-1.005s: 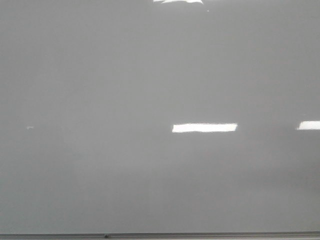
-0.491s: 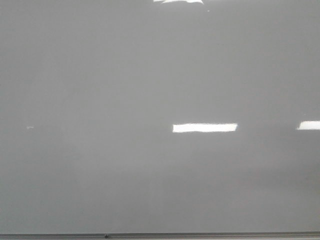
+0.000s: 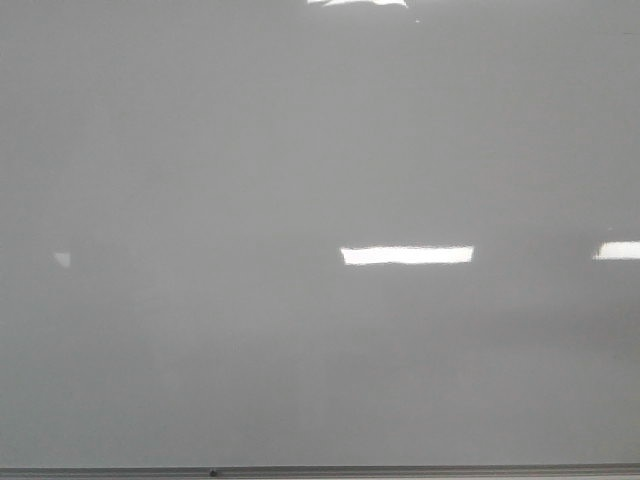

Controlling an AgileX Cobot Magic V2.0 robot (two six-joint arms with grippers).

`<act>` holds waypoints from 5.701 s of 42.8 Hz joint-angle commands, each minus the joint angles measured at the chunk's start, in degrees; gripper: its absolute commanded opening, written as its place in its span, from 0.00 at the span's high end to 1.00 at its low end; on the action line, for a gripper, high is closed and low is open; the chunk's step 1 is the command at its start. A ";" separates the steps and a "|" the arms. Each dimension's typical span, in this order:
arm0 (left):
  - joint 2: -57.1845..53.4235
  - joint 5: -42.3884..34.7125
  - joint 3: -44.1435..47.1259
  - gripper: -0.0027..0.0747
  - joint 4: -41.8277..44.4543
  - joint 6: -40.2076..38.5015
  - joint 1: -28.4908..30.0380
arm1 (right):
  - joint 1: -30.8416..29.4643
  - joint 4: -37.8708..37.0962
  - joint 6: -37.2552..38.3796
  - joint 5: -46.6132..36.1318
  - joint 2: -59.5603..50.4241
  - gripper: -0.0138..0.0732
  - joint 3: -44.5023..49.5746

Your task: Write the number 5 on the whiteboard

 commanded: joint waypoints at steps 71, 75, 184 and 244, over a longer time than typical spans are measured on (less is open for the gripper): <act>55.99 13.52 -40.18 0.19 2.22 -1.16 11.76 | -0.33 -0.50 -0.17 9.07 18.38 0.32 -25.03; 61.11 11.42 -41.46 0.19 3.44 -0.48 11.88 | -0.33 -0.50 -0.17 9.02 18.38 0.32 -25.03; 79.94 76.46 -70.06 0.98 -25.72 55.67 -34.28 | -0.33 -0.50 -0.17 10.25 18.38 0.32 -25.03; 79.94 72.96 -70.06 0.98 -26.53 55.88 -34.28 | 21.12 59.80 -71.54 46.59 77.37 0.12 -58.92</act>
